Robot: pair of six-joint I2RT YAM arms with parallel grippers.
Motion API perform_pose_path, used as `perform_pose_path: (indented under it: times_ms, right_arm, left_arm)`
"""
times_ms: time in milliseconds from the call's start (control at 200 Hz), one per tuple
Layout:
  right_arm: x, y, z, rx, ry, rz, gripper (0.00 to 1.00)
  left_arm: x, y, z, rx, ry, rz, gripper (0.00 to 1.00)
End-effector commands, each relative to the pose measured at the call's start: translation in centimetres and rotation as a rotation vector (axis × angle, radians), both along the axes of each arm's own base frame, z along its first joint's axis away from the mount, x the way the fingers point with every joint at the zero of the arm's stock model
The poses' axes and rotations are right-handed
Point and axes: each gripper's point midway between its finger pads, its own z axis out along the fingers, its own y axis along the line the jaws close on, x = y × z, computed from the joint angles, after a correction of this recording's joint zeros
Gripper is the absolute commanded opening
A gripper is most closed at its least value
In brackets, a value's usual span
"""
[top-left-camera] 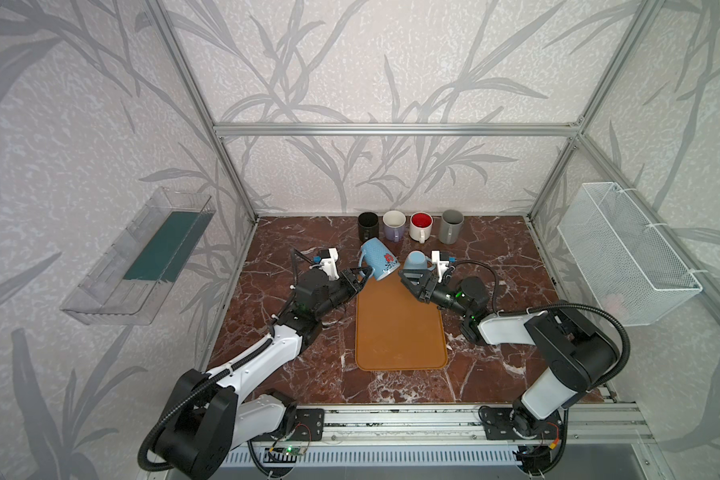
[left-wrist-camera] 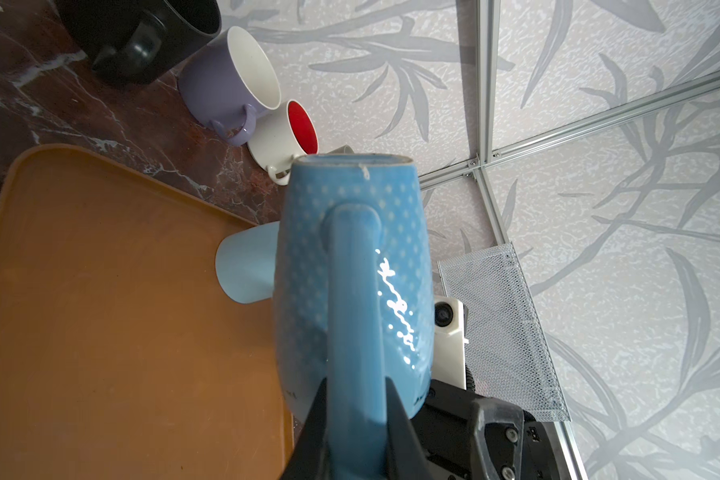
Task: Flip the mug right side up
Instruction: 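Close the right gripper on the dotted blue mug's body while the left holds the handle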
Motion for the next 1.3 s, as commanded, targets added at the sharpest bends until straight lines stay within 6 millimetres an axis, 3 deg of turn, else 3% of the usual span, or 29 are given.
perform_pose_path:
  times_ms: [0,125,150,410,1115,1295]
  right_arm:
    - [0.4,0.7,2.2,0.046,-0.071,-0.008,0.99]
    - [0.8,0.9,3.1,0.077,-0.094,-0.018,0.99]
    - [1.2,1.1,2.1,0.066,-0.074,-0.021,0.99]
    - [2.2,1.3,2.4,0.068,-0.096,-0.054,0.99]
    - [2.4,2.0,4.3,0.087,-0.14,-0.071,1.0]
    - [2.6,1.8,4.3,0.088,-0.134,-0.083,0.87]
  left_arm:
    - [-0.1,-0.3,4.3,-0.091,-0.139,-0.018,0.0]
    - [-0.2,-0.6,4.6,-0.098,-0.144,-0.03,0.0]
    - [-0.2,-0.7,4.6,-0.1,-0.144,-0.031,0.0]
    - [-0.5,-1.3,5.1,-0.116,-0.153,-0.049,0.0]
    - [-0.7,-3.3,5.2,-0.18,-0.158,-0.096,0.0]
    - [-0.9,-3.3,5.1,-0.172,-0.156,-0.093,0.0]
